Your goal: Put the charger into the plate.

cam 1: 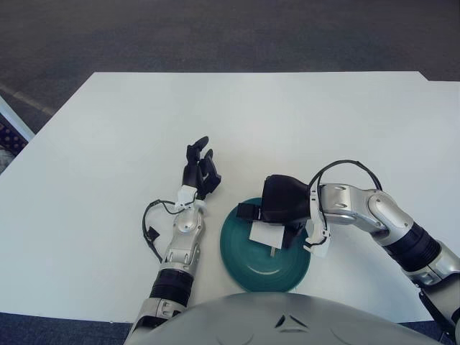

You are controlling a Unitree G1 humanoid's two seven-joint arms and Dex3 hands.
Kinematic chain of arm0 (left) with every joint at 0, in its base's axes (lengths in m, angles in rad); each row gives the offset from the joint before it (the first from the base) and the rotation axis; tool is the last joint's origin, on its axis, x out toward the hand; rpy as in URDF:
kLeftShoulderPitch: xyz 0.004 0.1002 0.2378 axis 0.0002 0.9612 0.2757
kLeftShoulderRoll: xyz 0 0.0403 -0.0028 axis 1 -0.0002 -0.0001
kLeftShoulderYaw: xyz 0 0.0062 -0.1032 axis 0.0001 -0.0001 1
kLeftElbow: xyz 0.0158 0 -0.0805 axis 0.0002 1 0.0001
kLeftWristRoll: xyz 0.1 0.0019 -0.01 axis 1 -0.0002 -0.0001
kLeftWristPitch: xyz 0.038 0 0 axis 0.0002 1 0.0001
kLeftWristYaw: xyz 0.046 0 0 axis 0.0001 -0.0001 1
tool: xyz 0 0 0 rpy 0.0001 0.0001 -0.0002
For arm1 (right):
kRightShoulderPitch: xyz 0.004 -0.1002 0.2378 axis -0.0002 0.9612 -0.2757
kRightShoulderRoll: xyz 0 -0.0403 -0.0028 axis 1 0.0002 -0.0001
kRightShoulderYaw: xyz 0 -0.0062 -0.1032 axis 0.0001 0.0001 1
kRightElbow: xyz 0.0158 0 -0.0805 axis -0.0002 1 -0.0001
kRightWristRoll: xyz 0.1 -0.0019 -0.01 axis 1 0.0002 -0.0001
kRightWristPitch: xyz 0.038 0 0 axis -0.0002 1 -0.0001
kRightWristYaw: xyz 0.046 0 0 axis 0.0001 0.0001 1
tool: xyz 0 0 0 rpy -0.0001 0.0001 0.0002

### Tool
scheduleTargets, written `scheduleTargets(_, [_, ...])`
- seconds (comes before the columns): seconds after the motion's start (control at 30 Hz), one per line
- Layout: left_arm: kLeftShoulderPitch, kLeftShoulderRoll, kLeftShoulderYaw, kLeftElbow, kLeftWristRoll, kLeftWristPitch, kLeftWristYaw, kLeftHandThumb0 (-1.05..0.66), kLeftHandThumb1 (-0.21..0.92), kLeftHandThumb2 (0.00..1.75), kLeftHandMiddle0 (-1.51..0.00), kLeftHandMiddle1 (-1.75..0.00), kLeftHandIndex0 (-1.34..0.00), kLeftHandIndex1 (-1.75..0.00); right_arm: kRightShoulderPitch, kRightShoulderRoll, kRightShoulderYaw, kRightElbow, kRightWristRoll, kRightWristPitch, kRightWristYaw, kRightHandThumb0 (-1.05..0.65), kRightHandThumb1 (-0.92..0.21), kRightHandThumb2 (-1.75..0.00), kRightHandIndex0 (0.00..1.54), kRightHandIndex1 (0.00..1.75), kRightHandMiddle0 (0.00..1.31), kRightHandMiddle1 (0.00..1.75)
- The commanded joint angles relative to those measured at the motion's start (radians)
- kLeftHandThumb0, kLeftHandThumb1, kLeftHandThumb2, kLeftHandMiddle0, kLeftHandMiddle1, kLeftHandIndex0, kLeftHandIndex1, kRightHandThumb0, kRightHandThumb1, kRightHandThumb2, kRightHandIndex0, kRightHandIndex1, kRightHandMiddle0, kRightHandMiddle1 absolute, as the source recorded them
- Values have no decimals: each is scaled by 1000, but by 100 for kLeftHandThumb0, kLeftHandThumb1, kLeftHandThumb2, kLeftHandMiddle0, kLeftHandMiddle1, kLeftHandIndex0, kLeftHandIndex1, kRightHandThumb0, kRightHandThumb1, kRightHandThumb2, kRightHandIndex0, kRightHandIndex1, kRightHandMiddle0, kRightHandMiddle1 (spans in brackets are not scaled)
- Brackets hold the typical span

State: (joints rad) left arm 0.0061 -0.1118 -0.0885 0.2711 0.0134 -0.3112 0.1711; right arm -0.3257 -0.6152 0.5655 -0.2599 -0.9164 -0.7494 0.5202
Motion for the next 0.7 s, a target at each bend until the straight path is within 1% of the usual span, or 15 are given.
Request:
scheduleTargets(0.0, [14, -43, 4, 23, -8, 35, 10, -93, 92, 98, -47, 0, 0, -82, 35, 6, -17, -10, -42, 13, -47, -51, -90, -70, 118, 175, 90, 175])
scheduleTargets(0.07, [17, -43, 4, 19, -10, 37, 9, -92, 92, 98, -47, 0, 0, -82, 45, 10, -24, -14, -70, 14, -83, -57, -91, -71, 103, 175, 86, 175])
scheduleTargets(0.1, [17, -44, 4, 19, -9, 39, 11, -92, 92, 98, -47, 0, 0, -82, 53, 11, -28, -18, -93, 17, -105, -58, -92, -71, 101, 175, 86, 175])
scheduleTargets(0.17, [17, -44, 4, 18, -8, 40, 13, -91, 92, 99, -47, 0, 0, -82, 62, 10, -31, -24, -131, 22, -133, -73, -92, -78, 76, 175, 59, 175])
scheduleTargets(0.2, [17, -44, 4, 17, -8, 40, 13, -91, 92, 99, -47, 0, 0, -82, 64, 8, -29, -27, -150, 22, -141, -76, -92, -80, 70, 175, 54, 175])
scheduleTargets(0.23, [17, -43, 4, 16, -8, 39, 13, -91, 92, 99, -47, 0, 0, -81, 65, 6, -28, -28, -163, 23, -147, -84, -92, -85, 45, 158, 38, 166])
scheduleTargets(0.27, [17, -43, 4, 17, -9, 37, 14, -91, 92, 99, -46, 0, 0, -80, 64, 4, -25, -27, -176, 22, -150, -89, -92, -89, 29, 147, 27, 160])
scheduleTargets(0.3, [16, -43, 5, 18, -9, 36, 15, -91, 92, 99, -46, 0, 0, -79, 63, 3, -22, -26, -186, 22, -154, -92, -92, -91, 23, 134, 22, 152])
scheduleTargets(0.33, [16, -45, 6, 18, -8, 32, 20, -91, 92, 99, -45, 0, 0, -79, 57, 0, -17, -24, -197, 17, -150, -95, -92, -94, 19, 108, 14, 139])
scheduleTargets(0.37, [17, -46, 7, 18, -7, 30, 24, -91, 92, 100, -44, 0, 0, -78, 53, -2, -13, -23, -205, 13, -149, -97, -92, -96, 16, 91, 11, 122])
scheduleTargets(0.4, [16, -48, 7, 17, -5, 27, 28, -91, 92, 100, -42, 0, 0, -76, 49, -5, -9, -20, -213, 10, -143, -100, -92, -99, 15, 63, 7, 95])
scheduleTargets(0.43, [15, -49, 8, 17, -5, 26, 31, -90, 92, 100, -40, 0, 0, -75, 46, -7, -6, -19, -218, 8, -139, -102, -92, -102, 13, 42, 5, 74])
scheduleTargets(0.47, [15, -49, 8, 16, -4, 23, 33, -90, 92, 100, -38, 0, 0, -74, 44, -8, -4, -19, -218, 9, -128, -103, -92, -104, 12, 29, 3, 60])
scheduleTargets(0.57, [9, -43, 14, 14, -8, 16, 36, -90, 92, 99, -34, 0, 0, -73, 38, -8, 2, -23, -220, 16, -92, -104, -92, -106, 8, 11, 1, 37])
scheduleTargets(0.67, [-3, -36, 27, 22, -23, 1, 28, -90, 92, 99, -32, 0, 0, -73, 36, -8, 5, -25, -228, 25, -70, -105, -92, -107, 5, 5, 0, 25])
